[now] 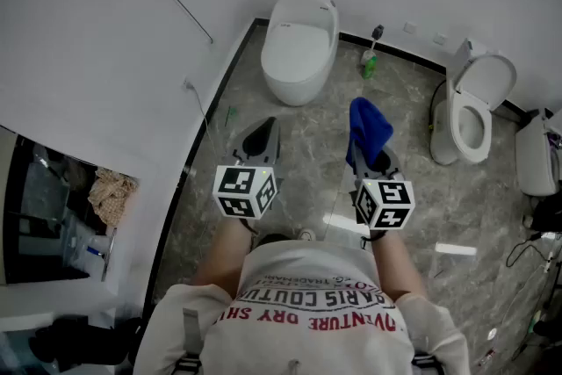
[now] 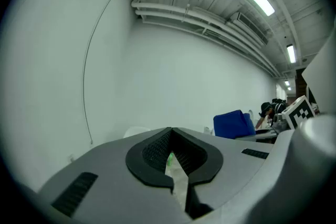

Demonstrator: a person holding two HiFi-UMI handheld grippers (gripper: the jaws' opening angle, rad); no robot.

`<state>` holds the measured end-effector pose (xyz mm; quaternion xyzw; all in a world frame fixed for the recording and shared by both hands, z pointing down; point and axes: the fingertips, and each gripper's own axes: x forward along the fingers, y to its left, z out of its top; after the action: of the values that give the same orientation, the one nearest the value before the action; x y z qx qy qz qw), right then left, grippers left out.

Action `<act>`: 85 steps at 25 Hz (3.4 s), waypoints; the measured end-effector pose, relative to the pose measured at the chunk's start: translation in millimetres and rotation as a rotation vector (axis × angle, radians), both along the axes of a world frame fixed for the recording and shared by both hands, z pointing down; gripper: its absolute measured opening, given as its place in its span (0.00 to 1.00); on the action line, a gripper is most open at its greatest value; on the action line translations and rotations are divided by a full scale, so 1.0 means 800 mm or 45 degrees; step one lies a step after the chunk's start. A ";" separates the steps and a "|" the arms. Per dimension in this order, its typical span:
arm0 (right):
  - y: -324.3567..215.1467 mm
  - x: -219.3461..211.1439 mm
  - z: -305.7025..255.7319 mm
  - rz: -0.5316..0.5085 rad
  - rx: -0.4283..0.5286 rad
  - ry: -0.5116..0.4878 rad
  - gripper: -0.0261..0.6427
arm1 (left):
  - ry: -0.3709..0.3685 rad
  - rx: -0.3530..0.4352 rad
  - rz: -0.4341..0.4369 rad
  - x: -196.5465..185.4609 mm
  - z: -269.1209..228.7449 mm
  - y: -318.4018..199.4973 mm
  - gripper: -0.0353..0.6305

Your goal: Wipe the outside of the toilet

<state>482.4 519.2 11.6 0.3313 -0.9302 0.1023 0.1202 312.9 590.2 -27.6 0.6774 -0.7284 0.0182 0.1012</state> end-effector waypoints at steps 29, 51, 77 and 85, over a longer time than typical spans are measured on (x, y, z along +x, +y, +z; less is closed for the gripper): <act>-0.057 0.030 0.081 0.128 -0.257 0.023 0.15 | 0.029 -0.143 0.089 0.004 0.053 -0.074 0.06; -0.344 -0.415 0.078 0.273 -0.309 0.004 0.15 | 0.100 -0.097 0.197 -0.432 0.057 -0.360 0.06; -0.875 -0.596 0.259 0.340 -0.518 0.256 0.15 | 0.177 -0.296 0.076 -0.669 0.234 -0.857 0.06; -0.990 -0.622 0.329 0.456 -0.533 0.323 0.15 | 0.189 -0.385 0.117 -0.714 0.308 -0.948 0.06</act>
<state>-15.2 -272.7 274.5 0.4683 -0.7933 0.2693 0.2809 -258.7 -168.2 218.6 0.6864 -0.6762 0.0821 0.2547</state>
